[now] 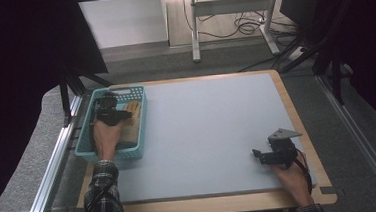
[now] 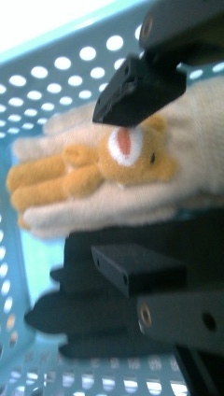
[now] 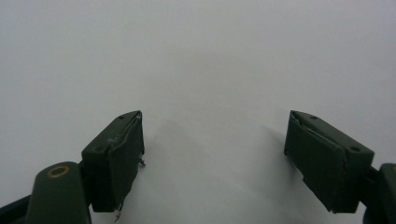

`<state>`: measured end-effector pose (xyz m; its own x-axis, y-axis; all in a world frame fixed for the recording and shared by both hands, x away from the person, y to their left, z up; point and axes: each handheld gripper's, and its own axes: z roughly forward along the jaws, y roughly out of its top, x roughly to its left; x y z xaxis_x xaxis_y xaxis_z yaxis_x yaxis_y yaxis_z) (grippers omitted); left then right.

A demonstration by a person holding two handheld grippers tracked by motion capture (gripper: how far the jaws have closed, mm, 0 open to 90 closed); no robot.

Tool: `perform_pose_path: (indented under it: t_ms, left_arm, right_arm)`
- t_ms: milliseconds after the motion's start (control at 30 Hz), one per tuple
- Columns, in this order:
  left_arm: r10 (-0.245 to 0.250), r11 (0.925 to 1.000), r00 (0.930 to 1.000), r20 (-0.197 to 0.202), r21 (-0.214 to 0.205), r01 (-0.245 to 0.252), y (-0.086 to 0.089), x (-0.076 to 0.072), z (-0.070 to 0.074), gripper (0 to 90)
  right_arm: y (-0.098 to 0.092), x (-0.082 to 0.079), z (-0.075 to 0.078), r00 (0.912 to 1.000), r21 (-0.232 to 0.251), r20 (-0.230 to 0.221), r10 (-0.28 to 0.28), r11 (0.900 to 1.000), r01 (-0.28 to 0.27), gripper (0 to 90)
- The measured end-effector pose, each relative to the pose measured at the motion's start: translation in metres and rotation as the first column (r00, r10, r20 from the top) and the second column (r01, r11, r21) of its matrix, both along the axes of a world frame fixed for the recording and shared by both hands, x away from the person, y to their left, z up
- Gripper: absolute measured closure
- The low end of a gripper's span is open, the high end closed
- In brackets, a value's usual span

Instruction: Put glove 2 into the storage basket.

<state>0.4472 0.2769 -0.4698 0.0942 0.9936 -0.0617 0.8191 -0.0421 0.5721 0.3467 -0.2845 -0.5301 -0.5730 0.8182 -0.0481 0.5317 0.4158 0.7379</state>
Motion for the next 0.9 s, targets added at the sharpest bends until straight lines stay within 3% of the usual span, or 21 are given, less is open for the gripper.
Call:
perform_pose_path:
  t_ms: [100, 200, 300, 400, 500, 633, 800, 900]
  left_arm:
    - [0.023, 0.998, 0.9995, -0.023, 0.059, -0.021, 0.004, -0.003, 0.0, 60.1]
    - [0.011, 0.9949, 0.9938, -0.111, 0.101, 0.0, 0.003, 0.001, -0.013, 75.7]
    - [-0.03, 0.9953, 0.9893, -0.143, 0.087, 0.042, -0.005, 0.007, -0.025, 83.8]
    - [-0.046, 0.9975, 0.9867, -0.156, 0.047, 0.053, -0.012, 0.012, -0.025, 87.0]
    - [-0.065, 0.9976, 0.9845, -0.163, 0.012, 0.068, -0.016, 0.015, -0.024, 89.0]
    - [-0.063, 0.9977, 0.9856, -0.157, 0.015, 0.066, -0.013, 0.013, -0.024, 87.8]
    - [-0.015, 0.9979, 0.9943, -0.106, 0.062, 0.021, -0.003, 0.006, -0.017, 67.1]
    - [0.004, 0.9984, 0.9972, -0.074, 0.056, 0.0, 0.003, 0.003, -0.011, 55.2]
  right_arm:
    - [0.0, 0.0, 0.0, 1.0, -0.001, 0.0, 0.001, 1.0, -0.001, 19.2]
    - [0.0, 0.0, 0.0, 1.0, -0.001, 0.001, 0.001, 1.0, -0.001, 19.2]
    - [0.0, 0.0, 0.0, 1.0, -0.001, 0.001, 0.001, 1.0, -0.001, 19.2]
    - [0.0, 0.0, 0.0, 1.0, -0.001, 0.001, 0.001, 1.0, -0.001, 19.2]
    - [0.0, 0.0, 0.0, 1.0, -0.001, 0.0, 0.001, 1.0, -0.001, 19.2]
    - [0.0, 0.0, 0.0, 1.0, 0.0, 0.0, 0.001, 1.0, -0.001, 19.2]
    - [0.0, 0.0, 0.0, 1.0, -0.001, 0.0, 0.001, 1.0, -0.001, 19.2]
    - [0.0, 0.0, 0.0, 1.0, 0.0, 0.0, 0.001, 1.0, -0.001, 19.2]
